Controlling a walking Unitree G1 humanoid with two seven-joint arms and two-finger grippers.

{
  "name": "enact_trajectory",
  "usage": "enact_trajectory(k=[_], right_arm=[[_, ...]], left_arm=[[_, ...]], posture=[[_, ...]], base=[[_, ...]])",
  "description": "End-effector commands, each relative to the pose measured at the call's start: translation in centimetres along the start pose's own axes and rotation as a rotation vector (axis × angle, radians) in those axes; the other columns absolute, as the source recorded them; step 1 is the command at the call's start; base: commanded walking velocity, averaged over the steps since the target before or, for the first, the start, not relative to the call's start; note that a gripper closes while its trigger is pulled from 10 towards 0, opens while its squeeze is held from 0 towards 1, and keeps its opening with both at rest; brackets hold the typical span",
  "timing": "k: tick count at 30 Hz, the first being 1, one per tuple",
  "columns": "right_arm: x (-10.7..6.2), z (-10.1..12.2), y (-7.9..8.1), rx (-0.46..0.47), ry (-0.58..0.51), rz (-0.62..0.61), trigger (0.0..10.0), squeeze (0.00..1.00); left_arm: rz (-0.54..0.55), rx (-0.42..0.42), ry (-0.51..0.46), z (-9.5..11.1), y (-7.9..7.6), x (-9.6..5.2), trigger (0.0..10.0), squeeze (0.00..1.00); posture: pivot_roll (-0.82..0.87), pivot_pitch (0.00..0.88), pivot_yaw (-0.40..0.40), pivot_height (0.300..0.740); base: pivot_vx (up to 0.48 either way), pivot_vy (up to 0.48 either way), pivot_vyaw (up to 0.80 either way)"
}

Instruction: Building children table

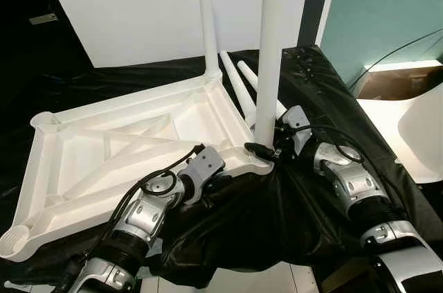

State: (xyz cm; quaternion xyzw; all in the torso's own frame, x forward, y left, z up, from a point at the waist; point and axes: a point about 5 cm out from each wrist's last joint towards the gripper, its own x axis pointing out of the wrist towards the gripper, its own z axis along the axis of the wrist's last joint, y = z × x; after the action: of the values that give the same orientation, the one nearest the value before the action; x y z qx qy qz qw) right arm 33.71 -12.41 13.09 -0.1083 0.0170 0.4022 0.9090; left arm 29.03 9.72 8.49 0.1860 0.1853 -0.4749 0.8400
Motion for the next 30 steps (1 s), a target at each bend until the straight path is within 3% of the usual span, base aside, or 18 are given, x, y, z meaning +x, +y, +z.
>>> enact_trajectory(k=[1,3,6,9,14,15,16,17,23,24,30], right_arm=[[-0.4,-2.0,-0.1,0.064,0.034,-0.190,0.0,0.00],[-1.1,-2.8,0.4,0.093,-0.040,-0.436,0.0,0.00],[-1.3,-3.1,1.1,0.099,-0.068,-0.492,0.0,0.00],[-1.3,-3.2,2.7,0.104,-0.106,-0.549,0.0,0.00],[-1.2,-3.3,2.7,0.112,-0.102,-0.576,0.0,0.00],[-0.9,-3.3,2.3,0.074,-0.071,-0.568,10.0,0.00],[-0.9,-3.3,2.3,0.074,-0.071,-0.568,10.0,0.00],[-0.9,-3.2,2.0,0.063,-0.070,-0.556,10.0,1.00],[-0.8,-2.2,1.7,0.000,-0.109,-0.387,10.0,1.00],[-0.8,-2.0,1.6,-0.037,-0.112,-0.334,10.0,0.00],[-1.2,-1.5,0.8,-0.097,-0.087,-0.165,10.0,0.00]], left_arm=[[-0.071,-0.078,0.127,-3.4,-1.6,0.3,10.0,0.00],[-0.071,-0.080,0.130,-3.4,-1.7,0.4,10.0,0.00],[-0.073,-0.080,0.128,-3.4,-1.7,0.4,10.0,0.00],[-0.071,-0.079,0.123,-3.3,-1.7,0.4,10.0,0.00],[-0.071,-0.080,0.124,-3.3,-1.7,0.3,10.0,0.00],[-0.073,-0.080,0.127,-3.4,-1.8,0.3,10.0,0.00],[-0.073,-0.080,0.127,-3.4,-1.8,0.3,10.0,0.00],[-0.073,-0.080,0.127,-3.4,-1.8,0.3,10.0,0.00],[-0.071,-0.080,0.130,-3.5,-1.7,0.3,10.0,0.00],[-0.071,-0.079,0.130,-3.5,-1.7,0.2,10.0,0.00],[-0.076,-0.076,0.130,-3.4,-1.7,0.3,10.0,0.00]], posture=[[-0.03,0.000,0.033,0.740],[-0.03,0.000,0.030,0.740],[-0.03,0.000,0.030,0.740],[-0.02,0.000,0.026,0.740],[-0.02,0.000,0.027,0.740],[-0.02,0.000,0.028,0.740],[-0.02,0.000,0.028,0.740],[-0.02,0.000,0.028,0.740],[-0.03,0.000,0.033,0.740],[-0.03,0.000,0.035,0.740],[-0.03,0.000,0.042,0.740]], base=[[0.000,0.000,0.00],[0.000,0.000,0.00],[0.000,0.000,0.00],[0.000,0.000,0.00],[0.000,0.000,0.00],[0.000,0.000,0.00],[0.000,0.000,0.00],[0.000,0.000,0.00],[0.000,0.000,0.00],[0.000,0.000,0.00],[0.000,0.000,0.00]])
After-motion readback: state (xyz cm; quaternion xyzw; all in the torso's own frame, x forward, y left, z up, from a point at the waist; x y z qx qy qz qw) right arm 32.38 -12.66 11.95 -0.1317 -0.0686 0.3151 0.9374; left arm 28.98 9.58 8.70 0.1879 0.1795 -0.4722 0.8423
